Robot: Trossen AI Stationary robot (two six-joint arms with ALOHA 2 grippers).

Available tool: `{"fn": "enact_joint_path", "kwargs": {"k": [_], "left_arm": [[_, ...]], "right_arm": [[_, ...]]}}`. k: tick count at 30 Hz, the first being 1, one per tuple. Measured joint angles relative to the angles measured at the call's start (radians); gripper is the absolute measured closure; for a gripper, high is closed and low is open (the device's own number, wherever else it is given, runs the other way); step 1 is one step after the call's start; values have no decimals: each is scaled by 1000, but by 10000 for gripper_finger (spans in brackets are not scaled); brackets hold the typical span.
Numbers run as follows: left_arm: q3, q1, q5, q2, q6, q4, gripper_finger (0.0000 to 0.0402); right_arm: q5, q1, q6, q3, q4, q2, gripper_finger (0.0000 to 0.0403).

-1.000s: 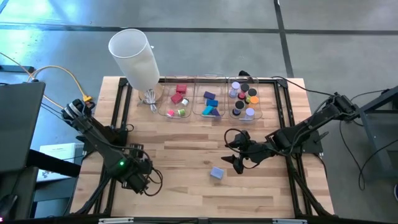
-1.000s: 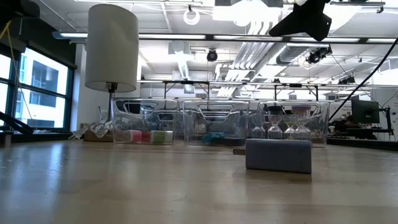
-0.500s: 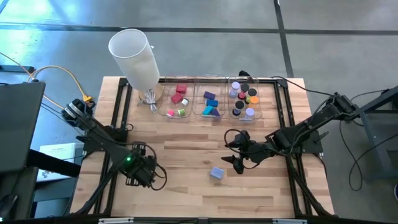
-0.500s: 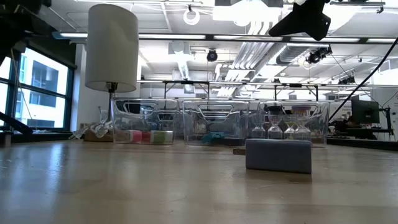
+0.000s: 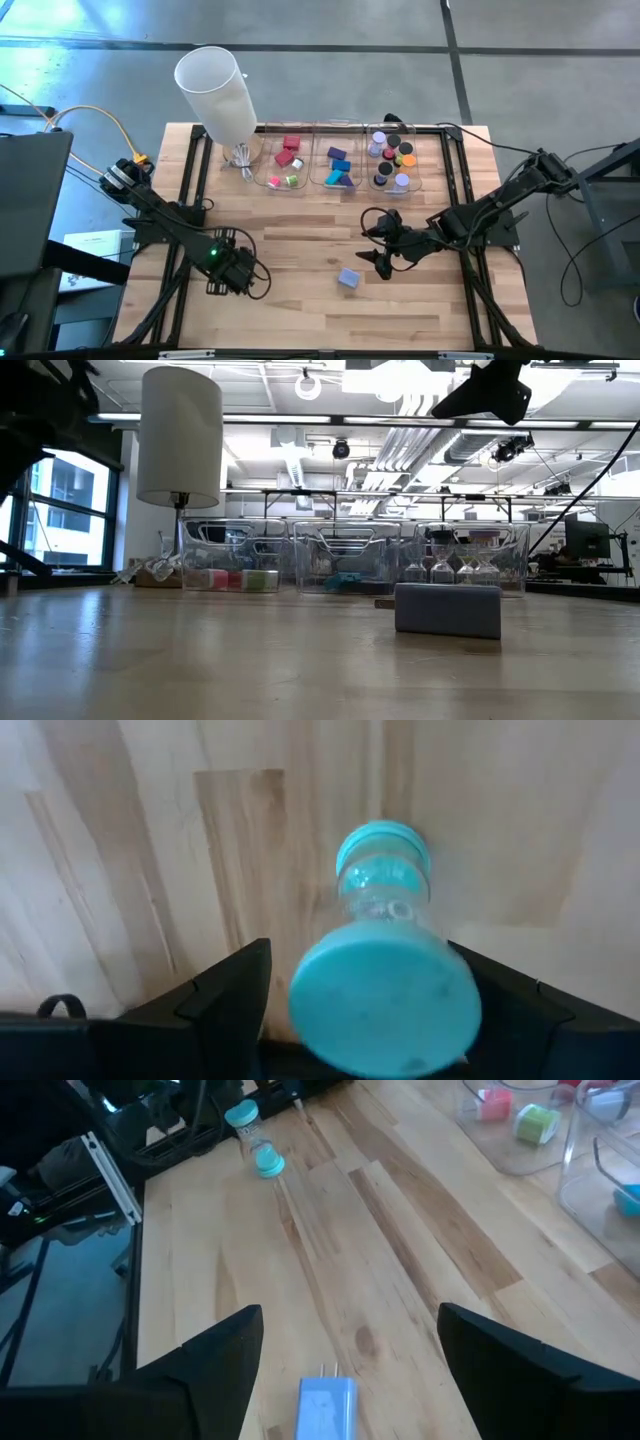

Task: Pick & Place Office items
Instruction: Put the light blue hourglass into the right transparent bin

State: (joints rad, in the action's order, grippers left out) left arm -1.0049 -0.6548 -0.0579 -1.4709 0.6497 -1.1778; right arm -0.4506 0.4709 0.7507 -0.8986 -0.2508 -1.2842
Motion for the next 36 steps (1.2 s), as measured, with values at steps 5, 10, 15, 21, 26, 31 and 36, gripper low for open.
{"fn": "enact_joint_path", "kwargs": {"k": [5,10,15,21,26,31,36], "left_arm": [[8,11,-19,0,5,33,131],[8,20,9,0,3,35,131],[8,34,28,0,2,44,148],[8,52,27,0,4,53,210],[8,60,37,0,2,63,217],[7,59,9,1,-4,120,217],[2,105,-41,1,-61,231,217]], "right_arm": [[-48,0,-15,0,0,0,114],[-83,0,-22,0,0,0,114],[-83,0,-22,0,0,0,114],[-81,0,-22,0,0,0,114],[-71,0,-22,0,0,0,114],[-45,0,-19,0,1,0,114],[-14,1,-47,0,7,-7,114]]}}
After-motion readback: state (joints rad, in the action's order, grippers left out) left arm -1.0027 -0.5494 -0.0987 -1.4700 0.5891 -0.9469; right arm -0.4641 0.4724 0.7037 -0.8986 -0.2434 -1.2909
